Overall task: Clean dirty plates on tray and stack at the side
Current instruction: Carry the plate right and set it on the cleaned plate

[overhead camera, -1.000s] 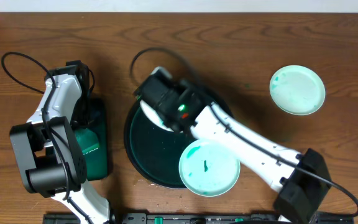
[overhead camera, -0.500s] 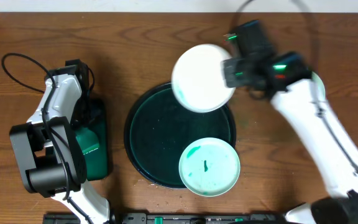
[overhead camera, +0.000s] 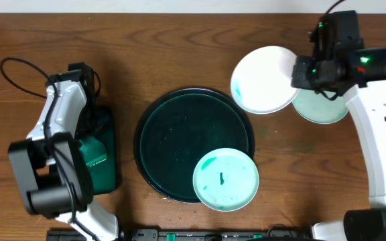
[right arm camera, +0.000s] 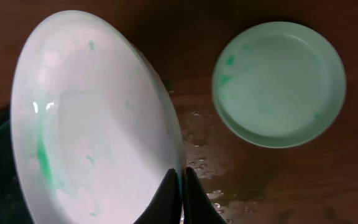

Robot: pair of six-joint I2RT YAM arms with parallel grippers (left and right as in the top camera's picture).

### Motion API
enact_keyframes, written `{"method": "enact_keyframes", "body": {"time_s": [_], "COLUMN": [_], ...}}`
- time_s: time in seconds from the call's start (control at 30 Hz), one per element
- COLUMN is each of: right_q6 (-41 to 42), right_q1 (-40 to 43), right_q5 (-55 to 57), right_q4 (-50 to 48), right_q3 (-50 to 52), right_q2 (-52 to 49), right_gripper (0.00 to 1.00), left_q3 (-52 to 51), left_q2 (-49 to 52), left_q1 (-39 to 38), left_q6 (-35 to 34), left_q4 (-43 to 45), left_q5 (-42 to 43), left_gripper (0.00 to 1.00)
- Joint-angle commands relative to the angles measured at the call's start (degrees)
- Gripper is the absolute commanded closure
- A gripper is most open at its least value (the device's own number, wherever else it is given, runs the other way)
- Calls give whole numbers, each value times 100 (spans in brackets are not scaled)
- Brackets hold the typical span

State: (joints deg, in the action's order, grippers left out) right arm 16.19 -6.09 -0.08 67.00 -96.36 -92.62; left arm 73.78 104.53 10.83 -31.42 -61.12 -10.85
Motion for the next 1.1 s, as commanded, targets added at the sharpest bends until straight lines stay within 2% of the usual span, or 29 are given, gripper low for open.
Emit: {"method": "enact_keyframes", "body": {"time_s": [0.0, 0.37, 0.63, 0.87, 1.07], "right_q6": [184, 433, 1060, 1252, 1226], "right_q1": [369, 1832, 2922, 3062, 3027], "right_q5": [-24, -24, -190, -278, -778], "right_q4": [0, -866, -1609, -2199, -2389], "right_q3": [146, 1670, 2358, 2896, 2907], "right_q2": [2, -15, -39, -256, -702], "right_gripper": [99, 99, 99, 99, 99], "left_q3": [-26, -26, -26, -26, -26], "left_q2": [-638, -2188, -2465, -2465, -2465], "left_q1": [9, 9, 9, 9, 9], "left_q6": [74, 76, 76, 76, 76], "left_q4": [-81, -249, -289, -323, -356], "left_q5": [-31, -31, -31, -28, -28], "left_gripper": [21, 21, 21, 21, 21]}}
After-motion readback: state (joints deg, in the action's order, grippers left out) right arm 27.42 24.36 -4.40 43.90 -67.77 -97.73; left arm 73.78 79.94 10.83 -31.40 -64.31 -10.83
